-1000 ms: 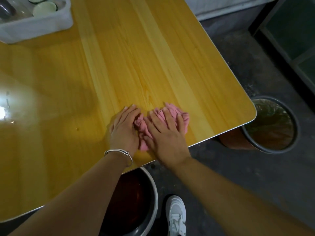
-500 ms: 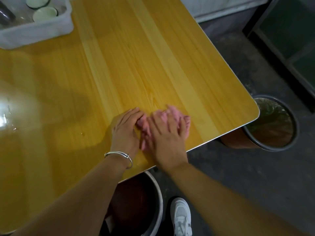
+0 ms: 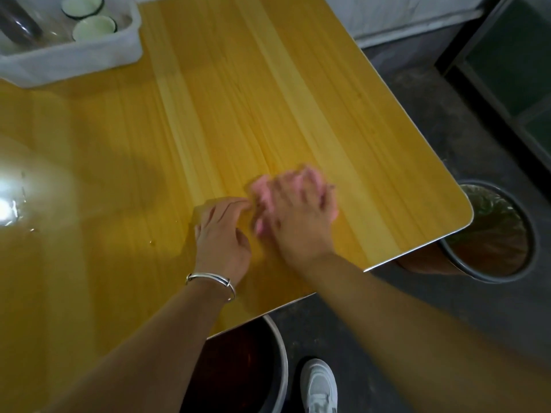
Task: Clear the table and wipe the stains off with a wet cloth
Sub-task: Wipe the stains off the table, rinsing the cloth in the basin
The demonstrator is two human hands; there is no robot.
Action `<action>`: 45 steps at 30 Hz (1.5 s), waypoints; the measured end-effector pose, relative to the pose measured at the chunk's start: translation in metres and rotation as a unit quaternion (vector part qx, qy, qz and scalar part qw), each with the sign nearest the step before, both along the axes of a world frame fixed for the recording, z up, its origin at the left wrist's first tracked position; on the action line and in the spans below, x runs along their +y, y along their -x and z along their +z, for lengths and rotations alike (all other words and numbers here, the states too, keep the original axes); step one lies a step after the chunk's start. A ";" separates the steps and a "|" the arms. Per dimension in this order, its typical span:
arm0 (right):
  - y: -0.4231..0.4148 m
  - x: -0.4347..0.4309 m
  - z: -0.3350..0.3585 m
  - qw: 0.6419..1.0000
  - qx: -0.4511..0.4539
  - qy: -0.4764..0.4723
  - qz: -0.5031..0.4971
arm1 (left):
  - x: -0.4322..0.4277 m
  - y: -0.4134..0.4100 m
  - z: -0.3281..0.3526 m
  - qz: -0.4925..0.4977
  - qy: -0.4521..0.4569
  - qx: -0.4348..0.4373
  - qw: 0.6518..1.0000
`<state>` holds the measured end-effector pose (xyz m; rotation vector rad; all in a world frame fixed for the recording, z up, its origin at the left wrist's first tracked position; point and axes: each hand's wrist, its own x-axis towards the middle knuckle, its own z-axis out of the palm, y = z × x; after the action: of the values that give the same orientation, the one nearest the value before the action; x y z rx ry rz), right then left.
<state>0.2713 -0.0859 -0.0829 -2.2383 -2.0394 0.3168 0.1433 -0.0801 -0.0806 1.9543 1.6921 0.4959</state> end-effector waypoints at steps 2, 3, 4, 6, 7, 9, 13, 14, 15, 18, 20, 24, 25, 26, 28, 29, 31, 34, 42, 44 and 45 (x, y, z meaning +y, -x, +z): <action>0.010 -0.006 -0.005 0.997 -0.007 -0.026 0.079 | 0.002 0.002 -0.001 0.006 -0.014 -0.009 1.000; 0.002 -0.003 -0.005 0.994 -0.003 -0.032 0.105 | 0.002 0.003 -0.001 0.001 -0.016 -0.007 1.000; -0.010 0.001 -0.005 0.991 -0.014 -0.031 0.132 | 0.001 0.005 -0.001 -0.010 -0.018 -0.006 1.000; -0.038 0.008 -0.006 0.992 -0.040 -0.015 0.115 | 0.003 0.010 0.001 -0.030 -0.023 -0.010 0.999; -0.052 0.012 -0.006 0.998 -0.039 -0.008 0.042 | 0.003 0.012 0.002 -0.037 -0.024 -0.013 0.999; -0.067 0.025 -0.004 0.992 -0.017 -0.007 -0.125 | 0.003 0.014 0.003 -0.040 -0.025 -0.022 0.999; -0.026 0.024 -0.005 0.993 0.007 -0.005 -0.115 | -0.001 0.020 0.005 -0.016 -0.032 -0.039 0.999; -0.008 0.019 -0.006 0.998 0.014 -0.017 -0.055 | -0.001 0.025 0.005 -0.015 -0.041 -0.039 0.998; 0.010 0.011 -0.009 0.999 0.018 -0.033 0.017 | -0.001 0.033 0.004 -0.013 -0.054 -0.036 0.998; 0.033 0.001 -0.013 0.984 -0.007 -0.065 0.168 | 0.000 0.058 0.004 0.016 -0.084 -0.005 0.996; 0.027 0.008 -0.012 0.982 -0.021 -0.064 0.177 | -0.001 0.075 0.007 0.069 -0.078 0.028 0.994; 0.038 0.036 -0.005 0.998 0.041 -0.014 -0.039 | -0.005 0.105 0.007 0.154 -0.055 0.043 0.986; 0.053 0.044 -0.005 0.996 0.047 -0.003 -0.070 | -0.007 0.110 0.007 0.169 -0.045 0.028 0.984; 0.070 0.049 -0.004 0.997 0.051 0.002 -0.062 | -0.009 0.113 0.007 0.181 -0.039 0.010 0.983; 0.105 0.050 0.000 0.997 0.061 0.020 0.039 | -0.011 0.114 0.005 0.192 -0.044 -0.022 0.980; 0.120 0.046 0.000 0.992 0.061 0.031 0.103 | -0.011 0.115 0.004 0.195 -0.048 -0.038 0.979; 0.141 0.031 0.001 0.975 0.055 0.040 0.212 | -0.008 0.118 0.002 0.208 -0.050 -0.059 0.975; 0.131 0.015 0.003 0.942 0.078 0.041 0.323 | -0.007 0.122 0.004 0.233 -0.040 -0.071 0.969; 0.058 0.014 0.020 0.956 0.075 0.077 0.274 | -0.016 0.099 0.025 0.166 0.021 -0.064 0.984; 0.052 0.016 0.033 0.954 0.157 0.103 0.236 | -0.017 0.087 0.027 0.139 0.019 -0.068 0.988; 0.049 0.020 0.041 0.951 0.215 0.102 0.199 | -0.016 0.082 0.028 0.133 0.020 -0.072 0.988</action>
<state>0.2222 -0.0657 -0.0423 -1.6237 -2.2570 0.9915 0.0610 -0.0960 -0.0528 1.6305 1.8615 0.6756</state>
